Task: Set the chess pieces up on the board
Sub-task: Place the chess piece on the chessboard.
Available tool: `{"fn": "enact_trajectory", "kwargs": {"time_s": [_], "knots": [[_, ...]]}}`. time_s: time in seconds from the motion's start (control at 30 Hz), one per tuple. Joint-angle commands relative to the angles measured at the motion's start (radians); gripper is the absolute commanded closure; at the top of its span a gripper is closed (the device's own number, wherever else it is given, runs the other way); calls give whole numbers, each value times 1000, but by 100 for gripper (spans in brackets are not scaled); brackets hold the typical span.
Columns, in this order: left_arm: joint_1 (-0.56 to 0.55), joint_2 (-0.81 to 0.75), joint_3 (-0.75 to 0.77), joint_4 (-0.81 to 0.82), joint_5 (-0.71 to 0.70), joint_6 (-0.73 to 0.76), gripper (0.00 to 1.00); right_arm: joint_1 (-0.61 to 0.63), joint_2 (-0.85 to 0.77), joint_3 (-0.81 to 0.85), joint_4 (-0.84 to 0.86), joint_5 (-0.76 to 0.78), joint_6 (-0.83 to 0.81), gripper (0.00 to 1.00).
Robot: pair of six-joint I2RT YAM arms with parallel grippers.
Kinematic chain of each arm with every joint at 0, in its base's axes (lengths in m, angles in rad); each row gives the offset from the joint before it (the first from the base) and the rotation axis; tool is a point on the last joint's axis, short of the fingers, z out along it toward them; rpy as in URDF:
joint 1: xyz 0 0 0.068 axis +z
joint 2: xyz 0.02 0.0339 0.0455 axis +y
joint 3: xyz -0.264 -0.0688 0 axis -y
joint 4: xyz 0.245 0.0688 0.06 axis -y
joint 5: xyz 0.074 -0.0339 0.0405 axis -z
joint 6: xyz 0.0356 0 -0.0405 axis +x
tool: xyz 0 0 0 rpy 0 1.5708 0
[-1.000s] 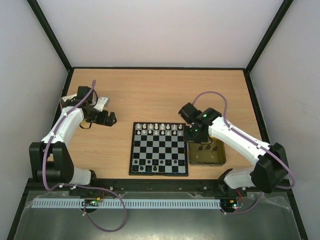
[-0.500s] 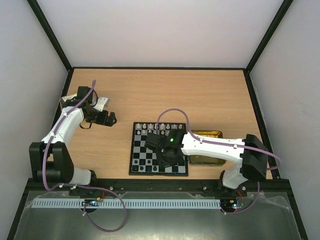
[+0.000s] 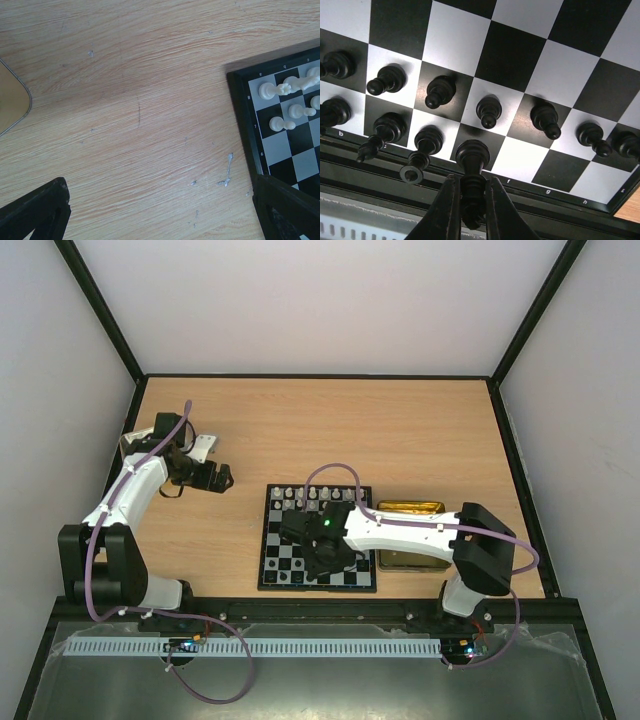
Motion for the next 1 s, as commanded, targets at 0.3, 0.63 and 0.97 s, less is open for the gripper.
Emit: {"fn": "enact_trajectory", "kwargs": {"time_s": [0.3,0.63,0.97], "knots": [[-5,-16,-16,4,0,-6,1,5,16,-32,18,-7,6,93],[-6,-16,-16,4,0,-7,1,6,27,-40,23,-20,0,93],[-5,-18,-16,4,0,-6,1,7,37,-51,23,-20,5,93]]}}
